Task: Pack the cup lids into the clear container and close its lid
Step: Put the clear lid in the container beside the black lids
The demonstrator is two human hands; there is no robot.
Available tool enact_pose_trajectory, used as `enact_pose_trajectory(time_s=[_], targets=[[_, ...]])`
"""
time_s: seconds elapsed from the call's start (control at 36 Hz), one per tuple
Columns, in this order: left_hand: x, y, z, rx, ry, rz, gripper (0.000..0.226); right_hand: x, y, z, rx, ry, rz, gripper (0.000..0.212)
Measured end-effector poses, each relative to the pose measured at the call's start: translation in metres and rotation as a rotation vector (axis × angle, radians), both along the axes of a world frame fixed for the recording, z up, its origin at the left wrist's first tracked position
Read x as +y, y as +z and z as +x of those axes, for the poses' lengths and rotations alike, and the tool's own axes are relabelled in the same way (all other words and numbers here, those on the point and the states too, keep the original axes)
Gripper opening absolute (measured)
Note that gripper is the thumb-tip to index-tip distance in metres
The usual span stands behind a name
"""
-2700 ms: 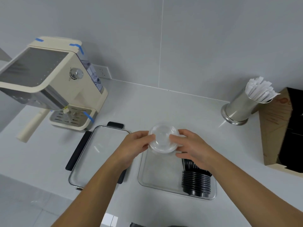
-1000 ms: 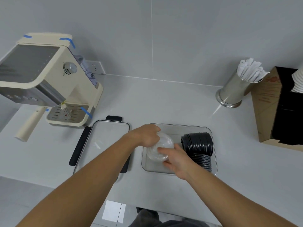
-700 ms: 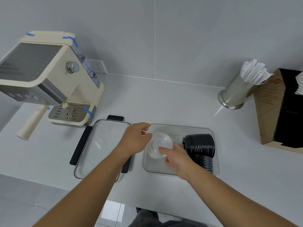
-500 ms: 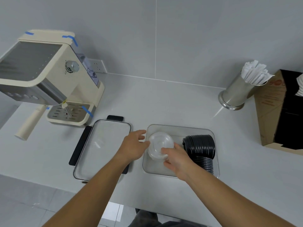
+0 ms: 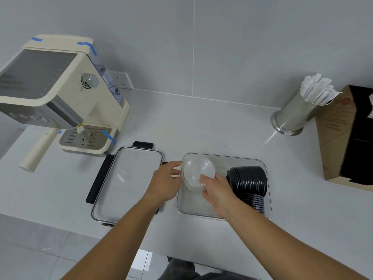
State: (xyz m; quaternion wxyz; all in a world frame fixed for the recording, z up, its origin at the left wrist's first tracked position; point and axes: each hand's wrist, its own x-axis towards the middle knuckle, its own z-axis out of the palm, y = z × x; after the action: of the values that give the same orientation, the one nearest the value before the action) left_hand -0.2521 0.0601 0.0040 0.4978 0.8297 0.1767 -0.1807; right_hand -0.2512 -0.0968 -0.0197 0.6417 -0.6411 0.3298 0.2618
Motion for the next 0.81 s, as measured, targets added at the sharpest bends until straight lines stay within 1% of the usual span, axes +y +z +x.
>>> enact_pose_trajectory(time_s=[0.39, 0.75, 0.81], targets=[[-0.002, -0.002, -0.003, -0.019, 0.002, -0.005, 0.048, -0.010, 0.006, -0.011, 0.041, 0.070, 0.056, 0.035], [-0.007, 0.000, -0.011, -0.085, -0.034, -0.002, 0.047, -0.014, 0.005, -0.010, 0.014, 0.080, 0.068, 0.030], [-0.008, 0.000, -0.012, -0.091, -0.038, -0.009, 0.048, -0.017, 0.005, -0.012, 0.015, 0.090, 0.057, 0.027]])
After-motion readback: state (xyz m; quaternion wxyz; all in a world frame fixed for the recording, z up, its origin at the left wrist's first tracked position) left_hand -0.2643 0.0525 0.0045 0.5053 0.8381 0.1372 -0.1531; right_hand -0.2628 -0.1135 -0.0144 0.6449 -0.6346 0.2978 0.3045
